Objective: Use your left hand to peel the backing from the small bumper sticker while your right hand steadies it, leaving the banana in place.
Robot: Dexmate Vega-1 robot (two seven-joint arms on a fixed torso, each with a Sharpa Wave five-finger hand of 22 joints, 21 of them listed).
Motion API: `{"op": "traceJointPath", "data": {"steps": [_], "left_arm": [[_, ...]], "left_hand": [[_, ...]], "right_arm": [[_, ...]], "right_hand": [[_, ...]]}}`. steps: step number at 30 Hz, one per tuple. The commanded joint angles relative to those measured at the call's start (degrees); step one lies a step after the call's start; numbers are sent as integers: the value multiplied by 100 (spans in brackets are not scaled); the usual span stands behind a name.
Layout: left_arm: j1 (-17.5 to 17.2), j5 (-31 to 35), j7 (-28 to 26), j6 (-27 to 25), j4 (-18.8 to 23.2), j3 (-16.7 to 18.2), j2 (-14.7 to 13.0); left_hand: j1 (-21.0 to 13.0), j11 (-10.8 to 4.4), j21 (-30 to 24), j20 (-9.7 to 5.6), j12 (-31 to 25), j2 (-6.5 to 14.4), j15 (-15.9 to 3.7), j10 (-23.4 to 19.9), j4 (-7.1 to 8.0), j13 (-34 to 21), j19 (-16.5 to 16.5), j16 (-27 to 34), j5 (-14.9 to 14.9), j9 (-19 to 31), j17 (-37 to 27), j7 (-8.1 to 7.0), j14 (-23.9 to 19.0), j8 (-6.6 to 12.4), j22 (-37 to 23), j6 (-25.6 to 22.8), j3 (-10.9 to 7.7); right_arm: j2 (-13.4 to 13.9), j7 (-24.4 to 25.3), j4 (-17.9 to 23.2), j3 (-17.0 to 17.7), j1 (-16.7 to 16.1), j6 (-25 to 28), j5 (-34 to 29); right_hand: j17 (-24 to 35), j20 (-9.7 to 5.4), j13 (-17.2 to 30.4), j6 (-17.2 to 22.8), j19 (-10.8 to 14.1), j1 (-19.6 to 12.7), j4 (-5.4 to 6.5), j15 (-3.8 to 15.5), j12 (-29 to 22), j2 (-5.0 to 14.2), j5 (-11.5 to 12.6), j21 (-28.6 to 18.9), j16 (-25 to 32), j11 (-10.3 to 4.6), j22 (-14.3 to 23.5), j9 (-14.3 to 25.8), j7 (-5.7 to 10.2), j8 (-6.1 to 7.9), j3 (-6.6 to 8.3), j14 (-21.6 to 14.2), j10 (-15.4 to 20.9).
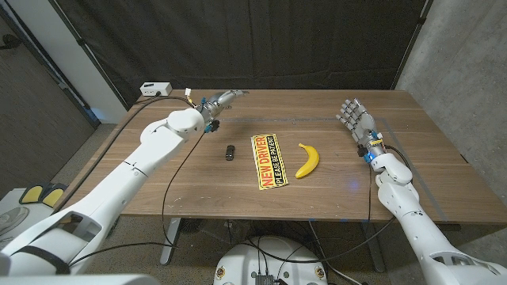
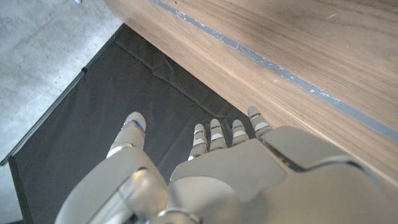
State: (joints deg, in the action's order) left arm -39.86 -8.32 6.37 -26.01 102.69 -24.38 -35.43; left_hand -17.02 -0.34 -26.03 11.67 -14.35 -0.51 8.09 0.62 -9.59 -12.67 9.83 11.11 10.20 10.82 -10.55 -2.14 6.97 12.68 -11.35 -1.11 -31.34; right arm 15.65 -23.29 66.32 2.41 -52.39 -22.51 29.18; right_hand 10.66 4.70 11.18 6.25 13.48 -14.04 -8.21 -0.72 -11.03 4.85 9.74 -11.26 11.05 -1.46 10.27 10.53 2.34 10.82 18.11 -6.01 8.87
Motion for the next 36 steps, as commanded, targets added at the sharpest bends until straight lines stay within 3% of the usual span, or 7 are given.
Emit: {"op": "traceJointPath", "data": {"steps": [1, 7, 11, 23, 24, 32, 36], "left_arm": [[734, 514, 924, -835, 124, -456, -228], [1251, 815, 1453, -1211, -17, -825, -218], [1637, 1006, 1869, -1381, -208, -1100, -178], [2875, 1634, 3216, -1623, -1152, -1987, 144], [2873, 1657, 3241, -1623, -1158, -1978, 153], [3710, 2137, 4246, -1395, -2057, -2618, 566], [3926, 2377, 4540, -1272, -2295, -2789, 738]], "left_hand": [[-131, -81, 0, 49, 20, 15, 6, -30, -35, -15, 793, 40, 38, 6, -33, -17, -24, 1, -19, 20, -11], [-283, -21, 34, 54, 12, 7, 15, -34, -50, -31, 823, 30, 47, 9, -39, -19, 26, 63, -20, -147, -31], [-478, -365, 78, 57, -33, -30, -18, -133, -54, -52, 861, 64, 49, 11, -48, -40, -11, 106, -25, -285, -39], [-752, -520, 131, 60, -101, -163, -120, -316, -48, -79, 874, 131, 51, 4, -65, 61, -146, 198, -34, -618, -2], [-793, -447, 137, 59, -139, -200, -134, -414, -41, -86, 866, 159, 53, 2, -72, 110, -212, 200, -37, -652, 15], [-979, -483, 144, 56, -273, -266, -271, -752, 6, -140, 782, 274, 62, 5, -114, -2, -482, 262, -51, -974, 76], [-1099, -253, 184, 59, -208, -254, -231, -548, 11, -180, 834, 225, 68, 12, -135, -64, -349, 230, -55, -980, 88]], "right_arm": [[-141, -169, -122, 169, -50, -173, 30], [-184, -199, -160, 215, -69, -259, 49], [-214, -214, -211, 237, -63, -311, 60], [-303, -317, -425, 298, -1, -515, 99], [-305, -319, -428, 299, 0, -519, 98], [-391, -454, -680, 340, 103, -704, 147], [-449, -512, -797, 379, 133, -792, 183]], "right_hand": [[15, 18, 16, 53, 60, -44, 6, -4, -34, -46, 36, -39, 41, 23, 10, 25, 26, 38, -8, -52, 39], [15, 22, 15, 59, 61, -41, 8, -9, -34, -49, 36, -40, 43, 4, 10, 25, 30, 40, -13, -57, 44], [15, 17, 14, 71, 63, -39, 10, -12, -36, -50, 37, -41, 44, 9, 10, 25, 31, 44, -17, -58, 52], [16, 14, 12, 86, 69, -26, 20, -1, -38, -52, 37, -44, 50, 23, 10, 25, 36, 48, -29, -73, 65], [16, 15, 11, 87, 70, -25, 20, -5, -38, -52, 37, -44, 50, 18, 11, 25, 32, 48, -30, -73, 66], [17, 17, 10, 103, 74, -18, 27, -3, -44, -50, 37, -46, 55, 34, 11, 26, 28, 52, -37, -84, 90], [18, 16, 10, 106, 76, -12, 31, -4, -43, -50, 38, -47, 55, 56, 11, 26, 26, 52, -42, -84, 89]]}}
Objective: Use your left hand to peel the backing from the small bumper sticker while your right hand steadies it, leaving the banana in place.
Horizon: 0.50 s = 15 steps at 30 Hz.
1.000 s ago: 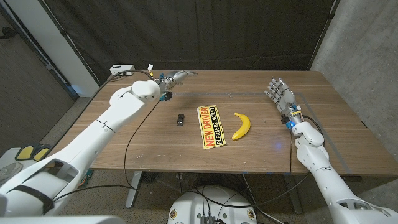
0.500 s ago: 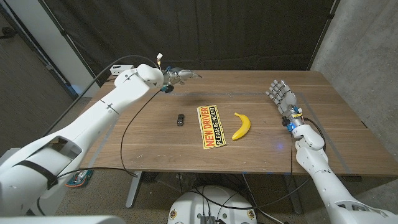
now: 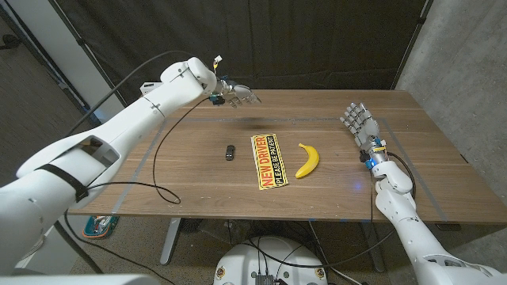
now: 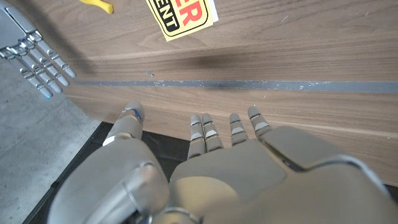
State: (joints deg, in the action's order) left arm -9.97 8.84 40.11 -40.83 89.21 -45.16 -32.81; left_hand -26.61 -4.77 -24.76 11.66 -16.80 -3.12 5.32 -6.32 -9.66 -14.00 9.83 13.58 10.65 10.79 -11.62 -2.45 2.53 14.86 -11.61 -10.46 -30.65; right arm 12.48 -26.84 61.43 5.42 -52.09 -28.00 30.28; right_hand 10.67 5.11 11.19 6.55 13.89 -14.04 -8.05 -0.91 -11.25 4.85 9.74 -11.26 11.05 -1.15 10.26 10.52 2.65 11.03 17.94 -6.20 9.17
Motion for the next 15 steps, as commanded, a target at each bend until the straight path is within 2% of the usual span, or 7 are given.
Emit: {"op": "traceJointPath", "data": {"steps": [1, 5, 6, 7, 9, 12, 15], "left_arm": [[972, 723, 1222, 238, -978, -746, 508], [1118, 969, 1455, 380, -1115, -885, 629], [1150, 1023, 1515, 407, -1150, -913, 660], [1191, 1094, 1578, 452, -1188, -959, 689], [1253, 1225, 1684, 521, -1243, -1030, 748], [1364, 1438, 1876, 603, -1340, -1160, 853], [1418, 1647, 1986, 667, -1367, -1243, 935]], "left_hand": [[-178, 293, 71, 60, 49, 12, 58, 192, 19, -60, 857, -33, 25, 16, -33, -65, 130, -3, -30, -32, 21], [-420, 526, 123, 63, 88, 59, 113, 434, 22, -140, 904, -95, 32, 26, -58, -561, 322, -82, -38, 25, 33], [-444, 520, 127, 63, 91, 64, 104, 451, 20, -147, 907, -107, 32, 27, -59, -619, 359, -86, -39, 24, 32], [-553, 563, 150, 62, 129, 71, 106, 601, 4, -173, 938, -149, 40, 29, -62, -814, 485, -123, -41, 85, 30], [-704, 552, 173, 63, 156, 80, 132, 745, -6, -210, 957, -163, 56, 31, -67, -989, 562, -169, -44, 158, 31], [-868, 589, 162, 59, 201, 115, 168, 934, -7, -246, 900, -213, 79, 34, -67, -1013, 748, -212, -52, 230, 22], [-990, 529, 146, 54, 214, 154, 177, 1019, -10, -269, 842, -225, 99, 39, -65, -1016, 822, -219, -55, 238, 5]], "right_arm": [[-142, -167, -327, 89, 104, -259, 80], [-205, -194, -404, 136, 105, -345, 114], [-215, -203, -416, 144, 105, -356, 121], [-226, -207, -426, 151, 104, -365, 124], [-246, -215, -444, 168, 102, -385, 134], [-275, -231, -471, 191, 101, -423, 146], [-299, -258, -502, 209, 103, -456, 161]], "right_hand": [[18, -26, 9, 76, 35, -11, 15, 15, -21, -50, 38, -47, 55, 23, 12, 27, -5, 30, -25, -66, 60], [20, -29, 8, 88, 38, -2, 22, 22, -27, -47, 38, -48, 64, 26, 12, 27, -3, 34, -29, -84, 77], [21, -29, 8, 96, 39, 2, 25, 26, -29, -45, 38, -49, 69, 32, 12, 27, -7, 37, -31, -96, 85], [22, -30, 8, 98, 38, 5, 27, 25, -33, -45, 38, -48, 70, 25, 12, 27, -8, 37, -33, -99, 96], [22, -30, 8, 113, 40, 9, 30, 26, -38, -45, 37, -49, 72, 30, 12, 27, -12, 42, -36, -103, 111], [24, -29, 7, 126, 40, 19, 36, 29, -39, -44, 37, -49, 74, 55, 12, 27, -23, 46, -42, -108, 120], [25, -28, 7, 147, 44, 28, 42, 27, -39, -42, 37, -50, 82, 67, 12, 27, -26, 52, -47, -128, 125]]}}
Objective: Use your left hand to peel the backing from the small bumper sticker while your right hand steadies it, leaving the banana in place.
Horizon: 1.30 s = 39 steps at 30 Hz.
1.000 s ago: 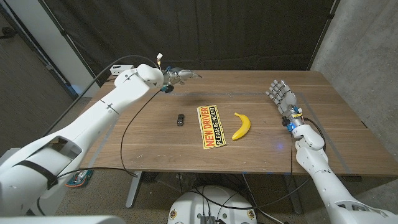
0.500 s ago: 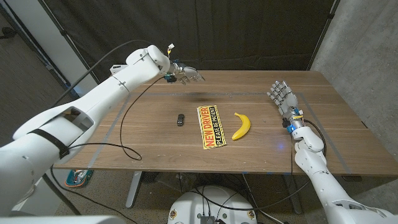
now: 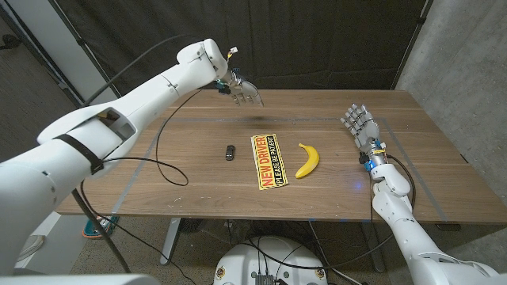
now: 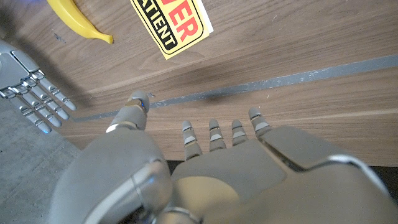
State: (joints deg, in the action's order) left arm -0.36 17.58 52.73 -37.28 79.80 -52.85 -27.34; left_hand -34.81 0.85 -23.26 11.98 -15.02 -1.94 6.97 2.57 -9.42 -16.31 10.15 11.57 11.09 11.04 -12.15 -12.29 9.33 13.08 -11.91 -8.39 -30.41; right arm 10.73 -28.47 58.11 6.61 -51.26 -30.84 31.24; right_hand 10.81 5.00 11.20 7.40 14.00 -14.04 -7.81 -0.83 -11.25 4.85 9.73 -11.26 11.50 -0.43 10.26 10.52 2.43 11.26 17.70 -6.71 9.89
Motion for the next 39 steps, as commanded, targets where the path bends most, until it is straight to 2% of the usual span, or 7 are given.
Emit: {"op": "traceJointPath", "data": {"steps": [1, 5, 17, 20, 26, 31, 39], "left_arm": [[472, 865, 754, 309, -418, -515, 414], [486, 1188, 803, 398, -375, -640, 511], [466, 2117, 877, 908, -273, -1009, 833], [460, 2280, 920, 1063, -312, -1052, 921], [444, 2615, 1013, 1313, -464, -1166, 1108], [311, 3132, 926, 1400, -278, -1304, 1101], [-74, 3919, 639, 1572, 241, -1346, 913]], "left_hand": [[-241, -40, -15, 20, 36, 67, 18, 160, -34, -49, 771, -19, 65, 18, -9, -33, 151, -41, -28, 27, -32], [-336, -18, -26, 23, 41, 91, 25, 210, -37, -66, 730, -22, 80, 21, -6, -34, 192, -50, -30, 45, -40], [-538, 46, 3, 36, 74, -195, 7, 521, 6, -159, 710, -37, 144, 34, -6, -26, 411, -204, -30, 555, 185], [-480, 41, 108, 23, 51, -340, 9, 635, 69, -215, 940, -39, 114, 71, -33, -22, 511, -167, -29, 663, 347], [-504, 122, 240, 31, 71, -181, 83, 936, 145, -298, 1260, -62, 30, 140, -78, 0, 764, -114, -48, 807, 401], [-561, 181, 290, 35, 78, -98, 172, 1069, 139, -340, 1388, -81, -20, 185, -97, 13, 916, -95, -61, 906, 393], [-482, 184, 324, 41, 38, -196, 177, 1099, 153, -392, 1480, -54, -27, 236, -122, 6, 962, -4, -79, 841, 500]], "right_arm": [[-135, -105, -181, 97, 20, -182, 73], [-162, -127, -193, 119, 3, -224, 87], [-289, -330, -375, 225, 7, -433, 222], [-319, -408, -407, 234, 3, -487, 242], [-387, -577, -586, 198, 87, -716, 207], [-446, -712, -660, 158, 135, -985, 196], [-430, -822, -463, -38, 80, -1242, 185]], "right_hand": [[11, -19, 7, 65, 35, 31, 20, 20, -38, -43, 38, -52, 40, -10, 13, 27, -4, 30, -25, -84, 52], [13, -23, 7, 78, 48, 47, 29, 16, -42, -43, 38, -56, 42, 3, 13, 27, -10, 31, -34, -93, 70], [12, -22, 6, 115, 56, 60, 39, 11, -49, -33, 41, -59, 55, 14, 13, 27, -10, 37, -41, -138, 106], [12, -23, 6, 130, 62, 65, 41, 10, -54, -33, 41, -61, 58, 20, 13, 27, -12, 42, -43, -150, 122], [10, -9, 5, 147, 74, 76, 45, 1, -60, -39, 43, -65, 56, 45, 13, 27, -18, 42, -48, -164, 152], [8, -6, 5, 162, 79, 80, 45, -5, -62, -41, 45, -66, 52, 70, 14, 27, -24, 44, -49, -168, 167], [6, -3, 5, 180, 82, 90, 48, -8, -65, -43, 47, -65, 53, 100, 14, 26, -19, 43, -52, -191, 195]]}}
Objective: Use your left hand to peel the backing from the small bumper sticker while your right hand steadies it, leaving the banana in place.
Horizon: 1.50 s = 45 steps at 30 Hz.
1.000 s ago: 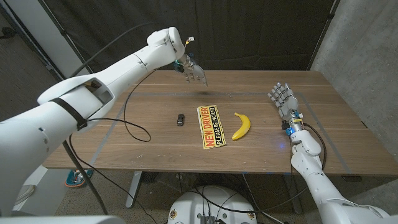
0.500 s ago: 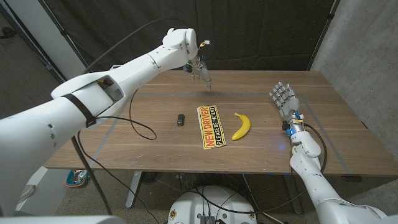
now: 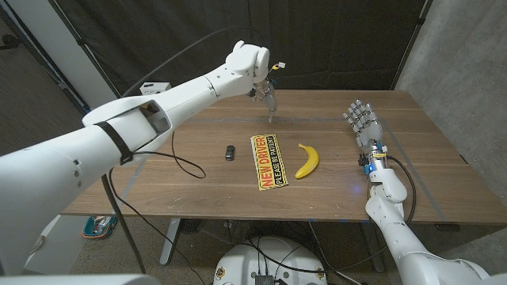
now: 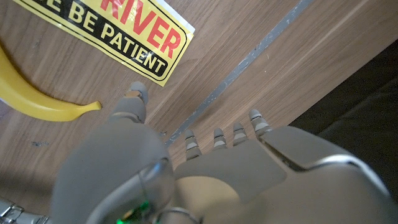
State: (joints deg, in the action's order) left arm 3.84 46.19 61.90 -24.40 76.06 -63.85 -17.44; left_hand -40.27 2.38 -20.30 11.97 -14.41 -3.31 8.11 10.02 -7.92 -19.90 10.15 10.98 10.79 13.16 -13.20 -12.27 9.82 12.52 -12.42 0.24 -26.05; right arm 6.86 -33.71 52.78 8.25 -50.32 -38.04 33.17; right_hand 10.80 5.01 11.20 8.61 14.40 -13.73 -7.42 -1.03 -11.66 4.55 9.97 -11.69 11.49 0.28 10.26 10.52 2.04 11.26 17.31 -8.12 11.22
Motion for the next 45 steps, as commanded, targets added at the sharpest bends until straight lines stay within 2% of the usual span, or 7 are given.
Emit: {"op": "traceJointPath", "data": {"steps": [1, 15, 21, 25, 28, 35, 45], "left_arm": [[-569, 1137, -378, 318, 694, -225, -123], [-1251, 1609, -914, 632, 1041, 165, -321], [-1471, 1823, -1036, 632, 1161, 273, -386], [-1610, 1870, -1155, 654, 1160, 362, -398], [-1702, 1988, -1291, 665, 1164, 378, -424], [-1888, 2086, -1541, 742, 1137, 476, -440], [-2060, 2078, -1815, 882, 1030, 557, -418]], "left_hand": [[70, 25, 28, 42, -30, -69, 53, 346, 4, -38, 1481, 10, 5, 28, -19, 3, 908, 62, -29, -34, 73], [-55, -34, -113, 34, -200, -106, -60, 213, -51, -151, 1209, 120, 118, 141, -29, 3, 682, 382, -98, -498, 179], [-77, -65, -135, 33, -239, -110, -79, 154, -56, -166, 1165, 139, 128, 155, -28, -9, 627, 414, -106, -533, 196], [-116, -68, -164, 30, -268, -80, -83, 116, -61, -179, 1107, 146, 141, 165, -27, -17, 602, 407, -114, -480, 191], [-196, -137, -213, 30, -339, -31, -103, 8, -73, -203, 1005, 164, 159, 190, -22, -16, 527, 493, -127, -615, 188], [-306, -154, -309, 31, -438, -64, -104, -110, -96, -244, 801, 177, 188, 229, -8, -10, 402, 635, -140, -816, 250], [-368, -166, -356, 31, -514, -70, -138, -226, -94, -265, 701, 187, 199, 252, 3, 3, 309, 776, -143, -1064, 296]], "right_arm": [[-42, -317, 90, -225, -20, -546, 9], [86, -268, 303, -510, -93, -661, 83], [91, -272, 277, -564, -85, -726, 136], [105, -251, 277, -605, -84, -739, 134], [113, -247, 274, -632, -77, -753, 135], [130, -187, 336, -691, -104, -748, 132], [142, -93, 371, -751, -132, -796, 128]], "right_hand": [[7, -8, 5, 60, 45, 58, 7, 10, -25, -13, 24, -24, 51, 23, 14, 27, 21, 44, -12, -50, 65], [5, -2, 5, 83, 58, 70, 10, 16, -32, -16, 25, -27, 48, 34, 14, 26, 15, 43, -15, -69, 108], [5, -3, 6, 90, 65, 79, 13, 15, -36, -20, 26, -28, 49, 66, 14, 26, 16, 41, -18, -85, 129], [4, -2, 6, 103, 78, 81, 13, 15, -36, -20, 26, -32, 48, 70, 14, 26, 21, 44, -18, -90, 138], [3, -4, 6, 112, 78, 83, 14, 17, -34, -19, 27, -31, 45, 61, 14, 26, 28, 44, -17, -90, 139], [2, -4, 7, 117, 79, 89, 17, 15, -25, -15, 28, -29, 39, 52, 13, 26, 40, 39, -14, -95, 136], [0, -9, 7, 117, 83, 89, 14, 10, -21, -14, 29, -28, 32, 56, 13, 26, 42, 31, -11, -100, 145]]}}
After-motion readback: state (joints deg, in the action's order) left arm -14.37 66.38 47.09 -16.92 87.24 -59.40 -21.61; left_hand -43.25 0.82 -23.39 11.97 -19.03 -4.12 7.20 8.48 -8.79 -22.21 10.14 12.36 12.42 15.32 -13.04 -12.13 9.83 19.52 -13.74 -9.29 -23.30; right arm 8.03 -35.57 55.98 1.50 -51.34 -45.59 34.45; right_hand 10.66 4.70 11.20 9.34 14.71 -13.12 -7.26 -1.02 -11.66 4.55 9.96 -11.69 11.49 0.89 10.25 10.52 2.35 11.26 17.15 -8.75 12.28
